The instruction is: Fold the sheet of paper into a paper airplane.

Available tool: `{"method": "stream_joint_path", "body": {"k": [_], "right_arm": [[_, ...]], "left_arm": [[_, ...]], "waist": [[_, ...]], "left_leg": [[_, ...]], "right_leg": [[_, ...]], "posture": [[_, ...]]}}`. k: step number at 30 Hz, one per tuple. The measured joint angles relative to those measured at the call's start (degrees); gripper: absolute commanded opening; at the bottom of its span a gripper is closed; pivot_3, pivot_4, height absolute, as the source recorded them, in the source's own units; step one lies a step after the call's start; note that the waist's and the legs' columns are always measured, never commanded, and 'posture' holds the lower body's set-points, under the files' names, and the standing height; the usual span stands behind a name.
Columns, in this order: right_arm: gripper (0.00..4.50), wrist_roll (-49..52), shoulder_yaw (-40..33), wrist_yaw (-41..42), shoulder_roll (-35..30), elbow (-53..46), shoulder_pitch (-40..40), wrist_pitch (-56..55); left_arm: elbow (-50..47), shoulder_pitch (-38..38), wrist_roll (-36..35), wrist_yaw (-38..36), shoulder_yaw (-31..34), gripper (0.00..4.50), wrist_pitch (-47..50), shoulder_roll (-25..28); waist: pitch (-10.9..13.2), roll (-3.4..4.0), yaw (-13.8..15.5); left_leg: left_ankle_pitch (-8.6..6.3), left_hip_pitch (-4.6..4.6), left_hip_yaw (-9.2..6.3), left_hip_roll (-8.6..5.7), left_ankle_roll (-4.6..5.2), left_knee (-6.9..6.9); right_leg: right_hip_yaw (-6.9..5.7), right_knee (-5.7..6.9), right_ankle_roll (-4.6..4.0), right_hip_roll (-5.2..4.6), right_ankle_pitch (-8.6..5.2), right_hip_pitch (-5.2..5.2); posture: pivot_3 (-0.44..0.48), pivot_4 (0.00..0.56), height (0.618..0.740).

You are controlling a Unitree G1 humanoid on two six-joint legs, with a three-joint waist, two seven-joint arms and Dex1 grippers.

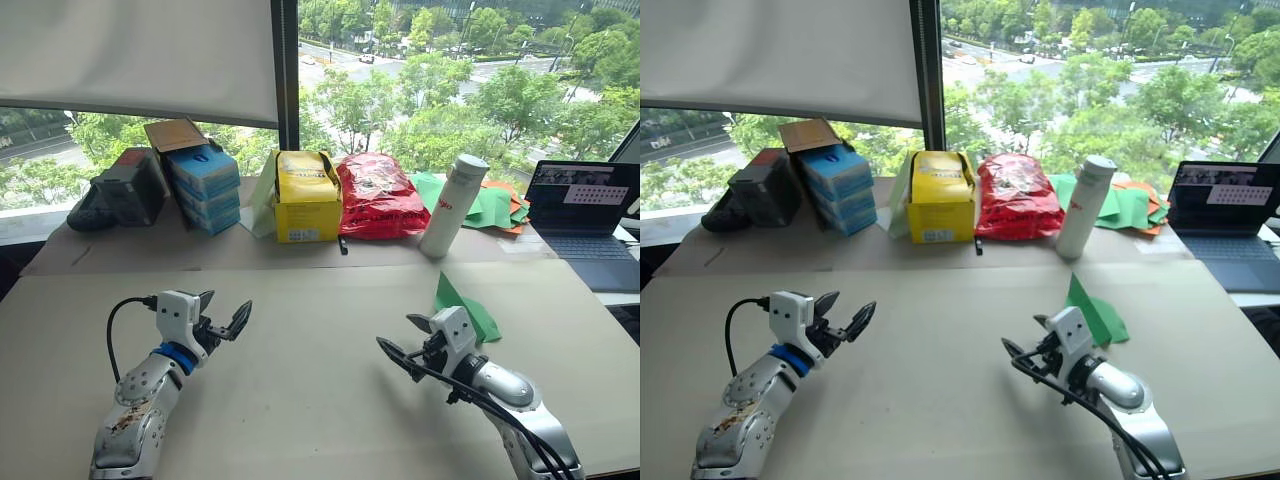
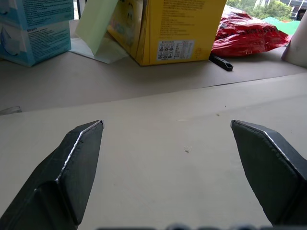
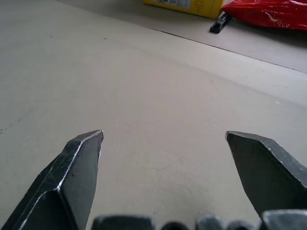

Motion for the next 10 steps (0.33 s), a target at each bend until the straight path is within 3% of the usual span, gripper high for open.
{"method": "stream_joint_path", "body": {"k": [10], "right_arm": [[4.48,0.0,0.05,-1.01,0.03,0.78,-0.61,-1.37]], "left_arm": [[0.0,0.02,-0.03,-1.77,-0.35,4.5,0.02,0.19]], "waist": [[0.0,0.0,0.03]], "left_leg": [[-0.01,0.01,-0.01,0.01,0.0,0.0]], "right_leg": [[0.0,-0.01,0.0,-0.03,0.0,0.0]], "posture": [[0.0,0.15,0.74]]}}
